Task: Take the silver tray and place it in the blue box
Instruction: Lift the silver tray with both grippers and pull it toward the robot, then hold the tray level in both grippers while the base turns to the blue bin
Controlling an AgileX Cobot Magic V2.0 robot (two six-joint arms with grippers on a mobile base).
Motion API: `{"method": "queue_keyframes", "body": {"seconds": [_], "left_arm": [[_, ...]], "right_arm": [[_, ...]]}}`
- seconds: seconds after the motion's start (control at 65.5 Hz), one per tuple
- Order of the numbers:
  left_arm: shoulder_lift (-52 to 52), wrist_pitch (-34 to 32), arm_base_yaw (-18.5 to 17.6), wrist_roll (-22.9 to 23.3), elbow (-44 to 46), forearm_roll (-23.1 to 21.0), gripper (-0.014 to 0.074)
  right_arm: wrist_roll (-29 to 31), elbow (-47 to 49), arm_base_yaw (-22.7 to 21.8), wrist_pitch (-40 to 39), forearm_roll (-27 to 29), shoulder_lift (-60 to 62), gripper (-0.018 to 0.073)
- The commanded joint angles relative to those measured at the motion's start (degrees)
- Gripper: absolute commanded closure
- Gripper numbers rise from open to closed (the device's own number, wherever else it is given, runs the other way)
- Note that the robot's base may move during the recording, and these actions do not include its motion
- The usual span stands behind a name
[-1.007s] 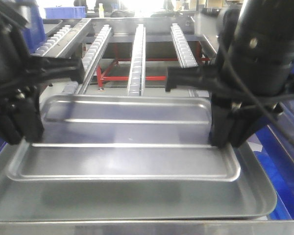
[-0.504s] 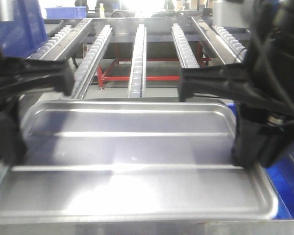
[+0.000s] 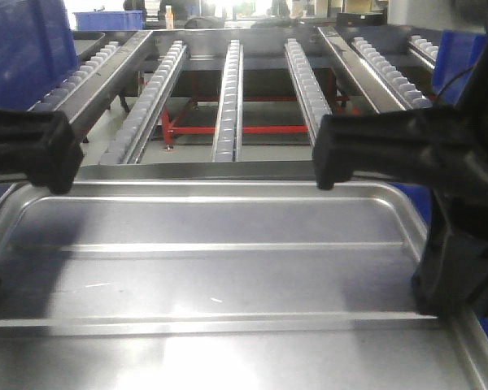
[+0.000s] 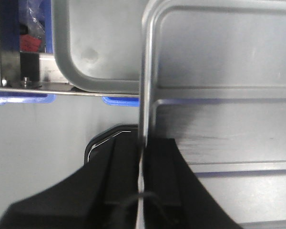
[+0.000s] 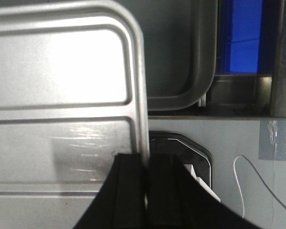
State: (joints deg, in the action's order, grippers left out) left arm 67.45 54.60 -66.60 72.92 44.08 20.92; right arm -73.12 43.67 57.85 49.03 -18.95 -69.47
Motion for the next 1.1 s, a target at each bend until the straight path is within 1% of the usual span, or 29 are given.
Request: {"method": "queue_keyframes", "body": {"seconds": [0.0,0.229,0.595,1.083], "left_arm": [[-1.4,-1.0,-0.6,1.4,1.3,1.2,0.0602],[-1.4,-1.0,-0.6,1.8,1.3,1.7,0.0602],[-1.4,-1.0,-0.6,1.8,1.3,4.2,0.0602],[-1.4,-1.0,-0.6,1.8,1.3,4.2,0.0602]], "right_arm": [[-0.7,1.4,0.1,-1.1,-2.9,1.7,0.0501],[-0.7,1.4,0.1,-1.1,-3.7,1.7,0.0501],[-0.7,1.4,0.1,-0.9,-3.7,1.7,0.0501],[-0.7,1.4,0.1,-0.6,-3.7,1.7,0.0501]]}}
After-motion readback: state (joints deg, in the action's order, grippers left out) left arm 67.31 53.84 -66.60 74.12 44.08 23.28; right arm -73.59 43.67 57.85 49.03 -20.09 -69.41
